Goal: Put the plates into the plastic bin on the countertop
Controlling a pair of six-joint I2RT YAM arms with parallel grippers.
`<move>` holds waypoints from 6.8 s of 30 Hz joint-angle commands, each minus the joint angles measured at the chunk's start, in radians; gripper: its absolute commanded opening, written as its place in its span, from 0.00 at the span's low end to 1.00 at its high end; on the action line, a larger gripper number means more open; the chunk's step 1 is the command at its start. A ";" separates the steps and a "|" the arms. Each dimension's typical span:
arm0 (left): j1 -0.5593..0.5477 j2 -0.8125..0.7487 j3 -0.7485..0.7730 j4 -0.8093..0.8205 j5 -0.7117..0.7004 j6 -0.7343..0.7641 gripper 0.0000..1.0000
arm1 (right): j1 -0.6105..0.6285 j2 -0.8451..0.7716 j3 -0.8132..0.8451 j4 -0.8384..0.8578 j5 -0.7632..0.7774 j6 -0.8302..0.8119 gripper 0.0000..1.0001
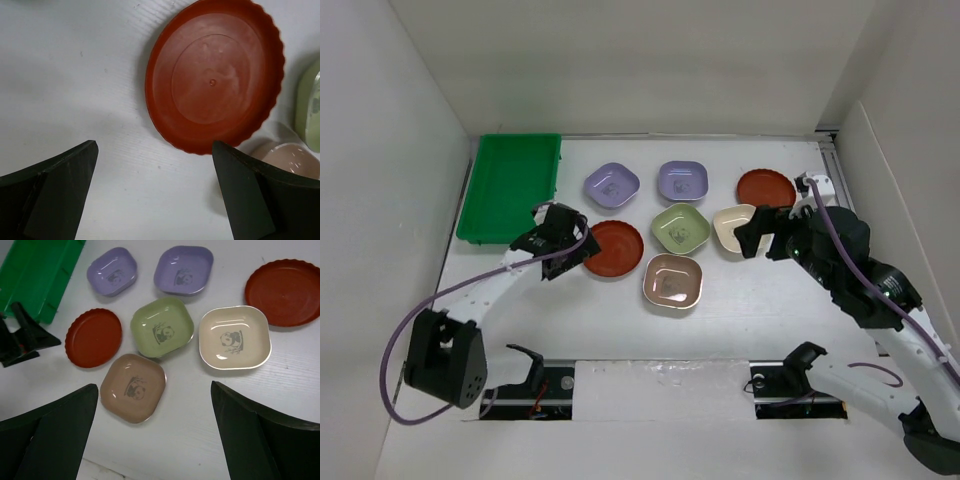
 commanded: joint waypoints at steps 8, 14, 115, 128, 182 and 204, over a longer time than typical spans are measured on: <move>-0.001 0.303 -0.050 0.237 -0.047 -0.099 0.75 | -0.008 -0.005 -0.023 0.156 -0.139 0.002 1.00; -0.001 0.364 -0.038 0.194 -0.093 -0.136 0.34 | -0.008 -0.023 -0.054 0.156 -0.140 -0.008 1.00; 0.291 0.183 0.569 -0.004 0.320 0.283 1.00 | -0.841 1.351 0.674 0.173 -0.245 0.163 0.00; -0.151 0.559 1.110 -0.175 0.116 0.326 1.00 | -0.668 1.055 0.638 0.267 -0.307 0.153 0.00; 0.308 0.573 1.085 -0.195 -0.041 0.150 0.00 | -0.326 0.707 0.322 0.420 -0.386 0.134 0.96; 0.653 0.975 1.235 -0.252 -0.074 0.116 0.12 | -0.238 0.484 0.029 0.474 -0.419 0.084 1.00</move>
